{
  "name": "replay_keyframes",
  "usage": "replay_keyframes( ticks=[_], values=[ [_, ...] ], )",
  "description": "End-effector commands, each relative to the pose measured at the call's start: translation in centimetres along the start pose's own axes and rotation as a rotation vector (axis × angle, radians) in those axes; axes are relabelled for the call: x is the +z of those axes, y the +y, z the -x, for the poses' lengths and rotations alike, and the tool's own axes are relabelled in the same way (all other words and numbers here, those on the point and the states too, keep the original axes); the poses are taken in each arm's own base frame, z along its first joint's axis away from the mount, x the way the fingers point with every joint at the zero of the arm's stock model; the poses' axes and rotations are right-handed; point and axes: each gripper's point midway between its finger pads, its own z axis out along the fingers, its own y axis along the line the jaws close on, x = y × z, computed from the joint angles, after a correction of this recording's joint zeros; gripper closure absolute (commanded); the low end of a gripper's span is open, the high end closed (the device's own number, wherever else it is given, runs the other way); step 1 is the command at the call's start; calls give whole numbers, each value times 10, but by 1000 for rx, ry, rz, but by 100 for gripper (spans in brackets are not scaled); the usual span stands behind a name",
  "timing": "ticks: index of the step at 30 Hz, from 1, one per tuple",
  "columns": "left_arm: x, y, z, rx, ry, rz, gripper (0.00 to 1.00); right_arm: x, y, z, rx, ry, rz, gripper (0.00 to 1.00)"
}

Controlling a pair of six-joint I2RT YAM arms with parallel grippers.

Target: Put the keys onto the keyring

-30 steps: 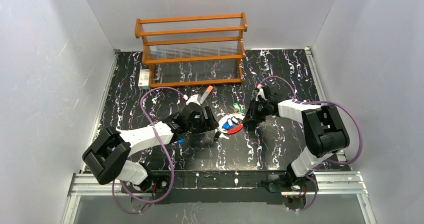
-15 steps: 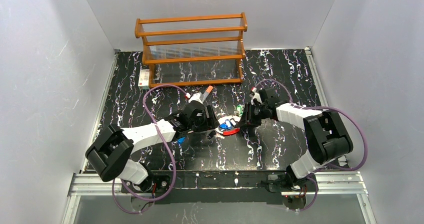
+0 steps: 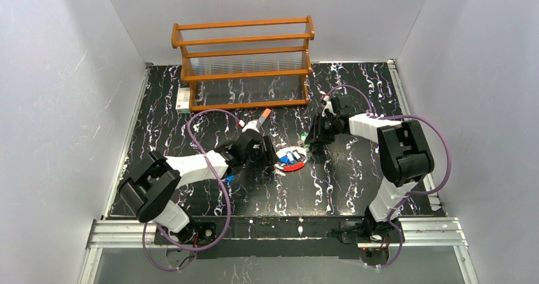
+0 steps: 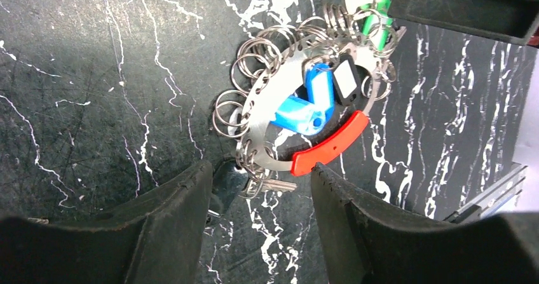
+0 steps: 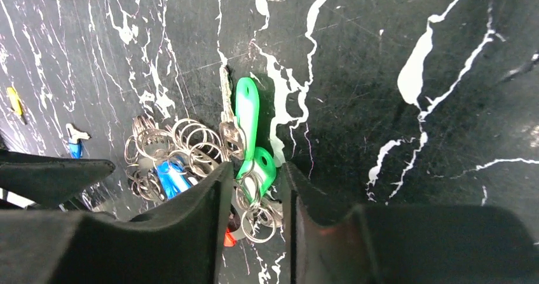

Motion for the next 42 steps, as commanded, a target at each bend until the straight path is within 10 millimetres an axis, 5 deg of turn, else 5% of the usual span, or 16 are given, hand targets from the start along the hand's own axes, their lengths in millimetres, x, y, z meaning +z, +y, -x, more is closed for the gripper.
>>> replay_keyframes(
  ticks=[1, 8, 12, 19, 24, 32, 42],
  values=[
    [8, 18, -9, 23, 6, 63, 46, 0, 1, -29, 33, 67, 35, 63],
    [11, 29, -1, 90, -10, 137, 49, -12, 12, -87, 129, 155, 124, 89],
    [6, 27, 8, 131, -25, 152, 48, -22, 20, -106, 161, 176, 159, 91],
    [-11, 9, 18, 157, -59, 68, 42, -49, 30, -72, 68, 35, 100, 56],
    [-32, -1, 18, 132, -80, -5, 39, -61, 44, -48, -38, -45, 127, 47],
    [-46, 8, -14, -12, -11, -47, 40, -51, 52, -48, -45, -9, 201, 46],
    [-33, 24, -50, -80, 51, -37, 44, -29, 35, -72, 12, 126, 186, 51]
  ],
)
